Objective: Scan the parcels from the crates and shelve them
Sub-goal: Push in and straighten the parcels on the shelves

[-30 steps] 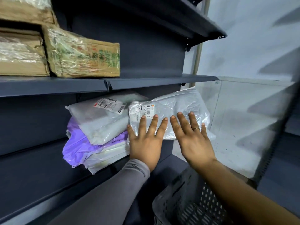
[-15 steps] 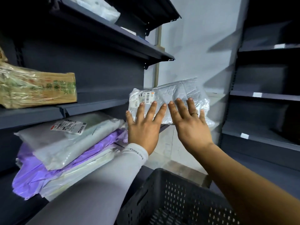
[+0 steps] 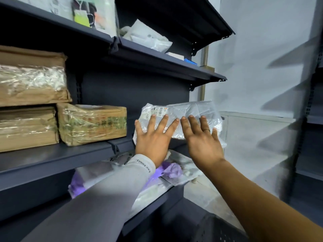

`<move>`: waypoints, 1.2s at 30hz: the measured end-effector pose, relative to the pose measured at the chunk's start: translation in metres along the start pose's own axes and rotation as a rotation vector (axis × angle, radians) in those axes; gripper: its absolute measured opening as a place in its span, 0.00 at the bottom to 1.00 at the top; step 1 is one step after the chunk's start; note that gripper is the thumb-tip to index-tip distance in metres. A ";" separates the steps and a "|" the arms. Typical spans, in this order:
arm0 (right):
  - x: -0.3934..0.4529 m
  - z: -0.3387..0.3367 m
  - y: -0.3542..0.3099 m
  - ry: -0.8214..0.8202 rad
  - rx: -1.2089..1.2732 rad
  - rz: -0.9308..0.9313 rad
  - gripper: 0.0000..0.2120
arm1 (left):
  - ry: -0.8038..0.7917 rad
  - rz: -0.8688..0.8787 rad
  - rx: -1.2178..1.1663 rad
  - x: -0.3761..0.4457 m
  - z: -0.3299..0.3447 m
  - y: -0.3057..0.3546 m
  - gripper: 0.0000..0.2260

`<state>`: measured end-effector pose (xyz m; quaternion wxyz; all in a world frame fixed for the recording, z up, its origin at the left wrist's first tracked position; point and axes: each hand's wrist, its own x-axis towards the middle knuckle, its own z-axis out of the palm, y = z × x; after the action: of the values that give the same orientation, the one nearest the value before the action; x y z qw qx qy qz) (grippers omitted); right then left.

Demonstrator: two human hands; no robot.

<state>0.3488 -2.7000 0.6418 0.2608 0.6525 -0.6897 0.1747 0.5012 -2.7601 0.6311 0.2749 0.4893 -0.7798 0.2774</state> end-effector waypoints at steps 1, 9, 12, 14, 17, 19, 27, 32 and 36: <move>0.007 0.004 -0.007 -0.012 0.005 0.006 0.35 | 0.001 0.000 0.011 0.004 0.004 -0.007 0.38; 0.045 0.038 -0.044 -0.114 0.046 0.089 0.33 | -0.080 -0.047 -0.047 0.032 0.036 -0.041 0.31; 0.052 0.043 -0.046 -0.123 0.072 0.107 0.32 | -0.042 -0.046 -0.068 0.030 0.039 -0.038 0.30; 0.056 0.042 -0.045 -0.125 0.096 0.103 0.32 | -0.023 -0.018 -0.084 0.030 0.039 -0.033 0.30; 0.060 0.040 -0.040 -0.114 0.156 0.069 0.34 | -0.066 -0.019 -0.081 0.035 0.040 -0.034 0.30; 0.059 0.040 -0.028 -0.094 0.201 0.029 0.36 | -0.106 -0.020 -0.087 0.039 0.040 -0.036 0.29; 0.059 0.051 0.028 -0.098 0.239 0.036 0.41 | -0.174 -0.051 -0.159 0.054 0.047 -0.049 0.30; 0.066 0.057 0.004 -0.053 0.237 0.074 0.37 | -0.140 -0.049 -0.159 0.054 0.042 -0.040 0.33; 0.070 0.059 -0.011 0.019 0.223 0.050 0.37 | -0.162 0.046 -0.122 0.050 0.038 -0.026 0.36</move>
<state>0.3514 -2.7917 0.6342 0.1886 0.6585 -0.6794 0.2630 0.5006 -2.8266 0.6438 0.2336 0.4746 -0.8259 0.1952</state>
